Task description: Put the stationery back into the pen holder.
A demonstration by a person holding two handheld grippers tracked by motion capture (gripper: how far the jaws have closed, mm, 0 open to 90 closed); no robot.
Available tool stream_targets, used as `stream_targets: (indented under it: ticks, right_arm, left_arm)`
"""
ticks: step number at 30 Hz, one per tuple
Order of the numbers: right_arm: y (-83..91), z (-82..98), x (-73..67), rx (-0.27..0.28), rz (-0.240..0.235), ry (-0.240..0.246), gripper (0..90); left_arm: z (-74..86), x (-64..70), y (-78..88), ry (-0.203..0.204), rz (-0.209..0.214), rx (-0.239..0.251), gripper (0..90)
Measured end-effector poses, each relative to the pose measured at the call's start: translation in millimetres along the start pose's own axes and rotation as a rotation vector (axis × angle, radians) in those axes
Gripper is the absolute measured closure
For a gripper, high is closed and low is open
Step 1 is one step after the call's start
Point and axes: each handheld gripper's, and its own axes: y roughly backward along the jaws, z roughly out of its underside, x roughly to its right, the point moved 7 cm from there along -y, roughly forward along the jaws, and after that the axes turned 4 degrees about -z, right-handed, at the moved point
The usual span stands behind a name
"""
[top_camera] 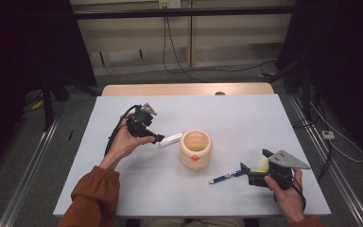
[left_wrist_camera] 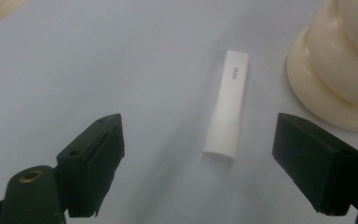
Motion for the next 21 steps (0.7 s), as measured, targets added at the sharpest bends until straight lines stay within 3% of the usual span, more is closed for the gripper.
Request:
stream_targets:
  ticks: [3, 4, 5, 7, 8, 9, 10, 12, 13, 17, 18, 20, 21]
  right_arm:
    - [0.0, 0.3, 0.2, -0.002, 0.000, -0.002, 3.1]
    - [0.0, 0.2, 0.0, -0.001, 0.000, -0.001, 3.1]
    - [0.2, 0.3, -0.3, -0.002, -0.002, 0.002, 3.2]
    - [0.4, 0.6, -0.6, -0.004, -0.003, 0.004, 3.3]
    - [0.4, 0.8, -0.4, -0.005, -0.003, 0.002, 3.2]
    - [0.3, 0.9, -0.2, -0.006, -0.002, 0.000, 3.2]
    - [0.3, 1.0, 0.0, -0.006, -0.002, -0.001, 3.2]
    - [0.3, 0.9, -0.2, -0.006, -0.003, 0.000, 3.2]
    - [0.2, 0.9, -0.3, -0.006, -0.003, 0.000, 3.1]
    - [-0.6, 1.2, -0.2, -0.010, -0.004, -0.001, 3.2]
    - [-0.8, 1.2, -0.1, -0.010, -0.003, -0.001, 3.2]
    - [-0.8, 1.3, -0.1, -0.011, -0.004, -0.001, 3.2]
    - [-0.7, 1.3, -0.1, -0.010, -0.004, -0.001, 3.2]
  left_arm:
    - [1.8, 3.2, -9.9, -0.054, -0.030, -0.066, 22.8]
    - [1.3, 6.1, -13.2, -0.047, -0.033, -0.065, 26.0]
    - [1.6, 5.8, -13.0, -0.065, -0.025, -0.082, 27.3]
    - [0.5, 6.9, -15.1, -0.071, -0.019, -0.091, 27.0]
    - [-0.8, 8.9, -17.4, -0.042, -0.019, -0.076, 27.2]
    - [-0.8, 8.5, -17.9, -0.063, -0.006, -0.092, 27.4]
    - [-1.3, 10.4, -20.1, -0.047, -0.002, -0.084, 28.5]
    - [0.1, 10.3, -22.7, -0.083, 0.014, -0.114, 31.0]
    - [0.1, 11.5, -25.5, -0.072, 0.015, -0.111, 32.0]
    - [3.2, 10.8, -31.7, -0.096, 0.032, -0.148, 38.4]
    - [3.2, 11.5, -33.8, -0.082, 0.028, -0.144, 40.8]
    - [4.8, 10.5, -34.8, -0.106, 0.030, -0.167, 46.5]
    - [4.5, 11.8, -36.4, -0.089, 0.033, -0.158, 48.0]
